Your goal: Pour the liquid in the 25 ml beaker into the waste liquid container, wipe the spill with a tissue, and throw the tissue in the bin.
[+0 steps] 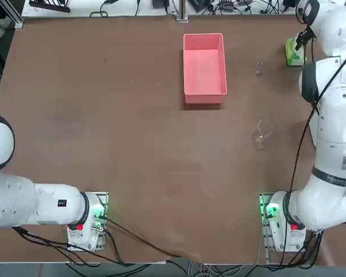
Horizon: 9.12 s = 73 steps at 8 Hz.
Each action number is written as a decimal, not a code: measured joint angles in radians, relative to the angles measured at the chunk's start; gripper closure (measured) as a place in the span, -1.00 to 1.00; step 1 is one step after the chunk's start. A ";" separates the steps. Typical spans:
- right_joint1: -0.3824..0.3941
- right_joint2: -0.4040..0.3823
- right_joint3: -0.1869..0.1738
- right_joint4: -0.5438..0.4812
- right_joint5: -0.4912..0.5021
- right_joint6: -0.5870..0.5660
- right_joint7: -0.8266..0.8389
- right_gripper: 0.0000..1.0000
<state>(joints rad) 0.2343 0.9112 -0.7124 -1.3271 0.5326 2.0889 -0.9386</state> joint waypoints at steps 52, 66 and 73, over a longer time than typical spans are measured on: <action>0.415 0.002 -0.133 -0.005 0.720 -0.535 0.140 0.97; 0.334 0.045 0.027 -0.006 0.720 -0.428 0.081 0.97; 0.330 0.083 0.037 -0.007 0.720 -0.420 0.068 0.96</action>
<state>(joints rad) 0.5644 0.9944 -0.6756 -1.3337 1.2531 1.6691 -0.8708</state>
